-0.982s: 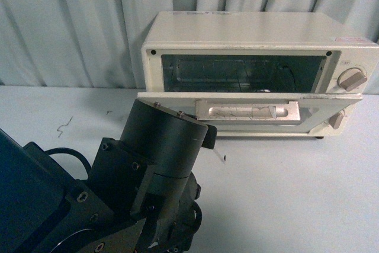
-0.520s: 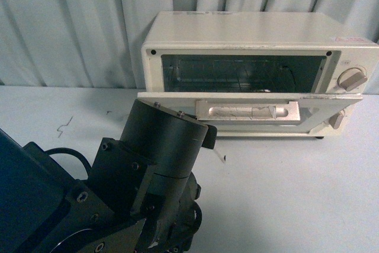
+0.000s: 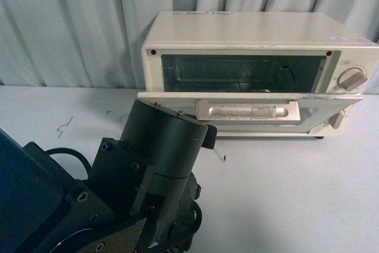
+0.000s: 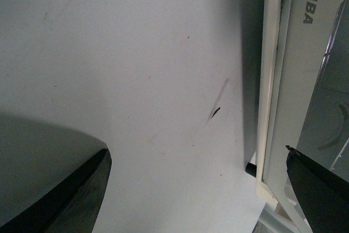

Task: Open oven

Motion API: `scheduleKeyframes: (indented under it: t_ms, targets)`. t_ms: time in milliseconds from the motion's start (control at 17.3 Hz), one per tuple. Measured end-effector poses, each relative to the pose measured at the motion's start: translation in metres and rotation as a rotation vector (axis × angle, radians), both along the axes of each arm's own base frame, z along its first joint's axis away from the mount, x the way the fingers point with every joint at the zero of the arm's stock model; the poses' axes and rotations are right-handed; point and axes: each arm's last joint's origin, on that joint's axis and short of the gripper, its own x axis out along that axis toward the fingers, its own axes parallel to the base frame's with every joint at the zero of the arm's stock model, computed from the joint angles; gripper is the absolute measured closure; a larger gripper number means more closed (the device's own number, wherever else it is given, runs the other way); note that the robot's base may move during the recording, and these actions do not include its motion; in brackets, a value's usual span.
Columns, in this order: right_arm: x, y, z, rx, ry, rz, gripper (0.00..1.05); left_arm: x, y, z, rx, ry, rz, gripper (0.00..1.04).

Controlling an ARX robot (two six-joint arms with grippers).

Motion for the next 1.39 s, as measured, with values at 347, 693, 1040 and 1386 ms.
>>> scheduleKeyframes:
  t_ms: [347, 693, 1040, 1386]
  targets:
    - [0.0, 0.0, 0.0, 0.0, 0.0, 0.0, 0.07, 0.0, 0.0, 0.0, 0.0, 0.0, 0.0, 0.07]
    - [0.0, 0.0, 0.0, 0.0, 0.0, 0.0, 0.06, 0.0, 0.0, 0.0, 0.0, 0.0, 0.0, 0.07]
    - [0.0, 0.0, 0.0, 0.0, 0.0, 0.0, 0.06, 0.0, 0.0, 0.0, 0.0, 0.0, 0.0, 0.07]
    - [0.0, 0.0, 0.0, 0.0, 0.0, 0.002, 0.06, -0.02, 0.004, 0.002, 0.493, -0.097, 0.329, 0.07]
